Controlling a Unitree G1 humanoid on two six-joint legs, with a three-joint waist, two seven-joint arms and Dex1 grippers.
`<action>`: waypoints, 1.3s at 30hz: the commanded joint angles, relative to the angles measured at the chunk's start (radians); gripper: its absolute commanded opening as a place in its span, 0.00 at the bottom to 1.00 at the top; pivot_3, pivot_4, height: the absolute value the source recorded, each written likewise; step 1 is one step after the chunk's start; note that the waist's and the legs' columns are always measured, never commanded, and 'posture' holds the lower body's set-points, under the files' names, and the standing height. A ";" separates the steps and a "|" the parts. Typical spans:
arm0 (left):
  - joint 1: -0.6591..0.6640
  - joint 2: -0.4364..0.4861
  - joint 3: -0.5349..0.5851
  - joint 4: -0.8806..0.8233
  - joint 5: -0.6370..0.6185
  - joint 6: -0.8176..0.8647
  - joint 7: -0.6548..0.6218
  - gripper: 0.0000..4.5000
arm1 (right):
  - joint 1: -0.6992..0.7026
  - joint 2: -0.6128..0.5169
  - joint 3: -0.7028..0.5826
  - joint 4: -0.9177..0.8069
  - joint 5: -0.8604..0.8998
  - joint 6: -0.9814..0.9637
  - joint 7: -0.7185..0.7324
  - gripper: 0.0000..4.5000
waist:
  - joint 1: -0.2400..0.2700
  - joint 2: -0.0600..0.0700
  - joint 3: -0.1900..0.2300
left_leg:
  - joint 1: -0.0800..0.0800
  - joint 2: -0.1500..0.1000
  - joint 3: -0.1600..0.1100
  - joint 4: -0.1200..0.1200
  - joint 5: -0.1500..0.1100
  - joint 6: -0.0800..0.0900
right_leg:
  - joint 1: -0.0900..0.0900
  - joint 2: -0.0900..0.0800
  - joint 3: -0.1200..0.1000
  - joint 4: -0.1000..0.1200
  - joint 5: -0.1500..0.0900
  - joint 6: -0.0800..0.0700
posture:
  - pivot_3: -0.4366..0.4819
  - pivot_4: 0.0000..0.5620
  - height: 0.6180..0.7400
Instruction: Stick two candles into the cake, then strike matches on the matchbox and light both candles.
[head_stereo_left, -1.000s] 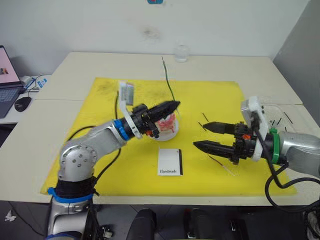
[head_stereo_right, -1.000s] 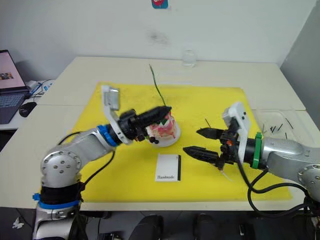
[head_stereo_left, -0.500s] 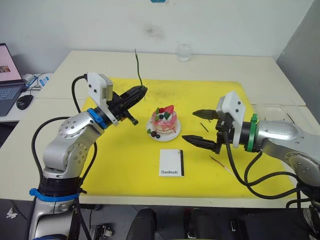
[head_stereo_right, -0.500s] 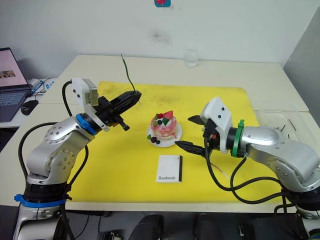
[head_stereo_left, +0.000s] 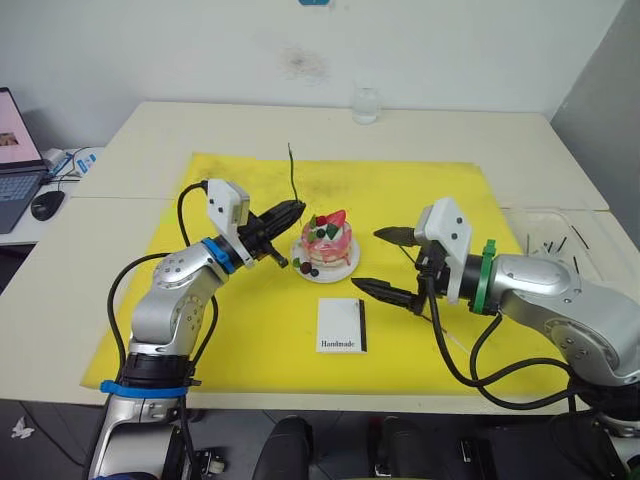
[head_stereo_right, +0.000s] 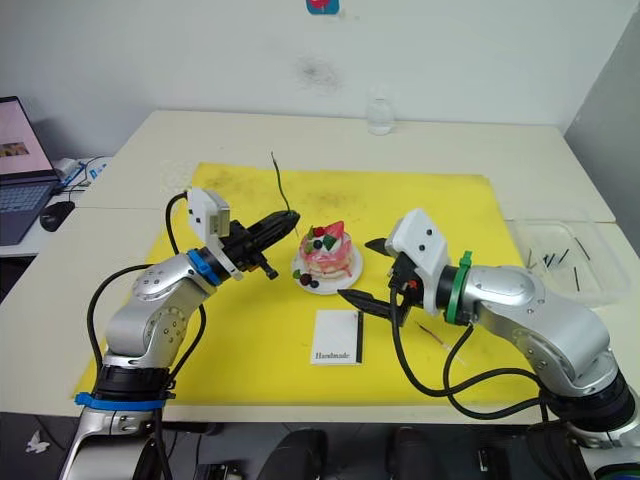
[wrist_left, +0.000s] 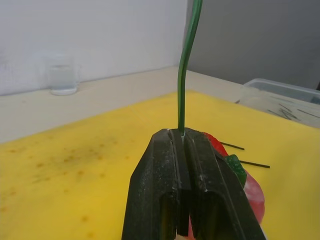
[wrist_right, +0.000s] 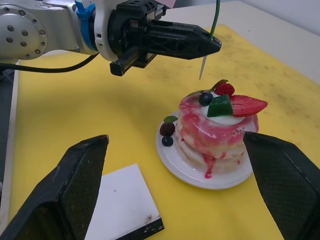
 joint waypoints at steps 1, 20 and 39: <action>-0.023 -0.011 0.006 0.034 0.017 -0.034 -0.024 0.00 | 0.003 0.009 -0.009 -0.043 -0.018 -0.001 0.001 0.99 | -0.001 0.000 0.000 | 0.000 0.000 0.000 0.000 0.000 0.000 | 0.000 0.000 0.000 0.000 0.000 0.000 | 0.48 0.27 1.00; -0.061 -0.043 0.019 0.133 0.035 -0.039 -0.070 0.00 | 0.017 0.048 -0.013 -0.070 -0.048 0.032 0.005 0.99 | -0.002 0.000 0.000 | 0.001 0.000 0.000 0.001 0.000 0.000 | 0.000 0.000 0.000 0.002 0.000 0.000 | 0.48 0.27 1.00; -0.028 -0.081 0.002 0.150 0.092 -0.099 -0.065 0.00 | -0.023 0.065 -0.024 -0.089 -0.033 0.099 -0.001 0.99 | -0.002 0.000 0.000 | 0.001 0.000 -0.001 0.001 0.000 0.000 | 0.000 0.000 0.000 0.002 0.000 0.000 | 0.48 0.27 1.00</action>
